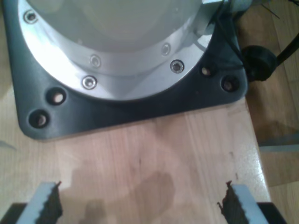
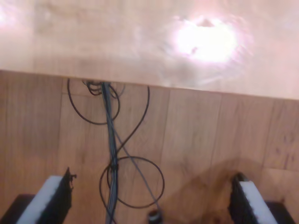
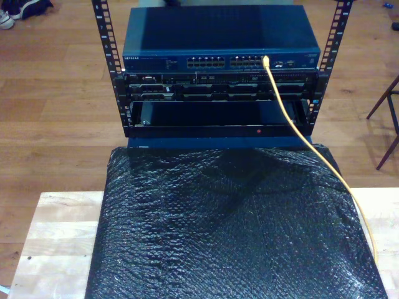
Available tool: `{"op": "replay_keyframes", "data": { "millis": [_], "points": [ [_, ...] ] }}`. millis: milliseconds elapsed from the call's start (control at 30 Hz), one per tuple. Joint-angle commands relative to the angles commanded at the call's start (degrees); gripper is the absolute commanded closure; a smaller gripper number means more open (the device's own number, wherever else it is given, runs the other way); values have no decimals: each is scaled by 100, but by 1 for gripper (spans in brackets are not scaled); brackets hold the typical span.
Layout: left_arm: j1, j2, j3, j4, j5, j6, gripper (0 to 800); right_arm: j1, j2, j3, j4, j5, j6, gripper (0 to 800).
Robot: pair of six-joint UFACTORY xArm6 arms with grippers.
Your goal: Grab the cable and plug it in
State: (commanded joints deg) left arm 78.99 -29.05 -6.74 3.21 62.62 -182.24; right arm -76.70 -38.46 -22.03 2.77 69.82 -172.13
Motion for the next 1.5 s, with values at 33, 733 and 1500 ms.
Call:
{"op": "replay_keyframes", "data": {
  "millis": [33,733,1500],
  "points": [
    [-9,0,0,0,0,0,0,-62,-44,105,0,0,-70,2],
    [-9,0,0,0,0,0,0,-721,-404,1565,18,-870,-466,2],
    [-9,0,0,0,0,0,0,-1266,-202,2215,88,-1811,-853,1]
  ]
}}
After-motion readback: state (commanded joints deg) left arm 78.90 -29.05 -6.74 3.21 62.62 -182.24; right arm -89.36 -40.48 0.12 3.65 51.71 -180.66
